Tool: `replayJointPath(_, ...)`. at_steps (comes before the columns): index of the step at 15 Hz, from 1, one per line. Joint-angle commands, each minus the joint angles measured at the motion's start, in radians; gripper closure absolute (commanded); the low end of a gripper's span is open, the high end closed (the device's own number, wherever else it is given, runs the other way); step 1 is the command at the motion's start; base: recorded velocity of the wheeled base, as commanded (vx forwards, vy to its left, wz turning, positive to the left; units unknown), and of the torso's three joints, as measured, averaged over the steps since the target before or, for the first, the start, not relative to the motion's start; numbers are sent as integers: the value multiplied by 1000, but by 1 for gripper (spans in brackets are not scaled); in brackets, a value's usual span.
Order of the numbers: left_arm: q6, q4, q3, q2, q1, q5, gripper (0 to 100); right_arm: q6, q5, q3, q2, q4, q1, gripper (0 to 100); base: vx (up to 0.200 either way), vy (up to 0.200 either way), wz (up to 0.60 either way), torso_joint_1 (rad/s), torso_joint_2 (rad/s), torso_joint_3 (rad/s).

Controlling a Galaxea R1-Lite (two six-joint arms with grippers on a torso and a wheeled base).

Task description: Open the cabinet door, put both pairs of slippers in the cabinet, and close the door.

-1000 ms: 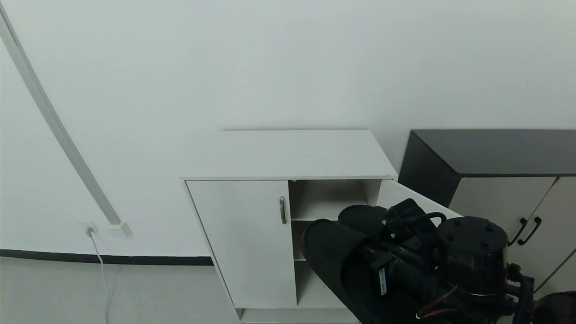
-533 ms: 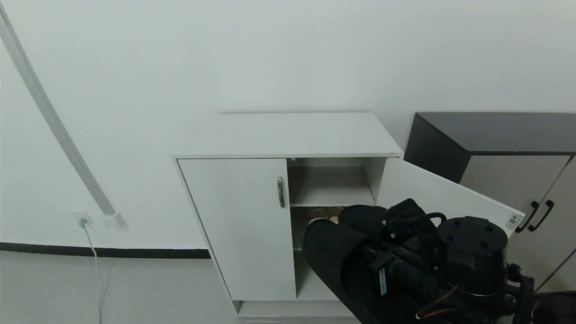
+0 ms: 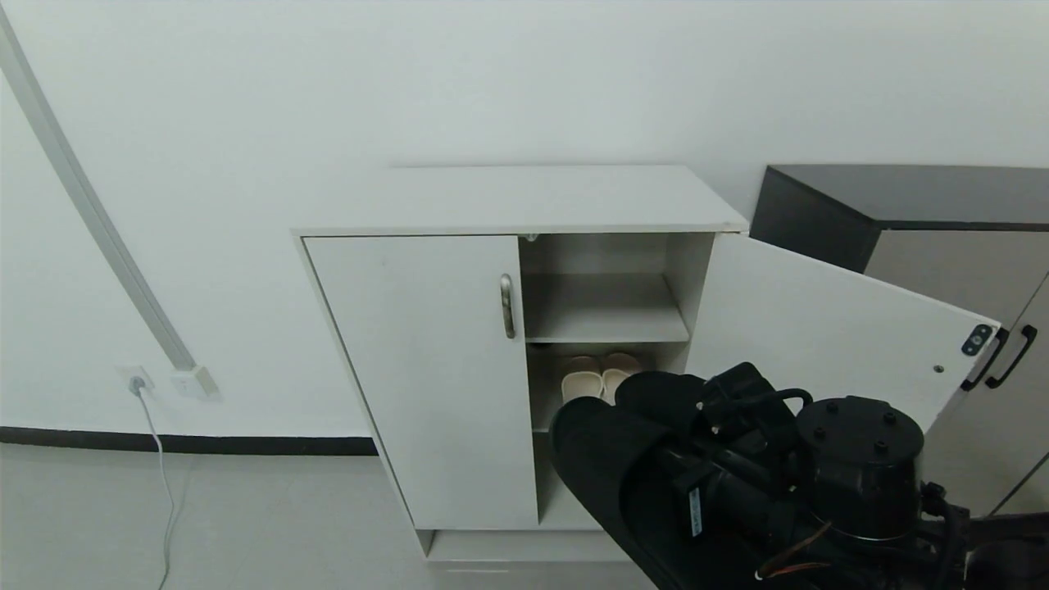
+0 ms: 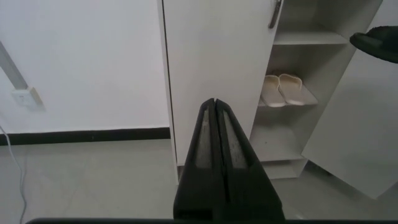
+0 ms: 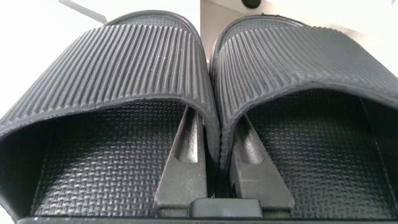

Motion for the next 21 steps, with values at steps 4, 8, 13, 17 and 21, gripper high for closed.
replayJointPath(4, 0, 1, 0, 1, 0, 0, 100, 0, 0, 6, 21, -10, 1, 100, 0, 0, 0, -130, 472, 338)
replayJointPath(8, 0, -1, 0, 1, 0, 0, 100, 0, 0, 6, 23, -10, 1, 100, 0, 0, 0, -96, 449, 360)
replayJointPath(13, 0, -1, 0, 1, 0, 0, 100, 0, 0, 6, 35, -12, 1, 100, 0, 0, 0, -24, 360, 325)
replayJointPath(17, 0, 1, 0, 1, 0, 0, 100, 0, 0, 10, 52, -26, 1, 100, 0, 0, 0, 0, 0, 0)
replayJointPath(21, 0, -1, 0, 1, 0, 0, 100, 0, -1, 18, 79, -79, 1, 100, 0, 0, 0, 0, 0, 0)
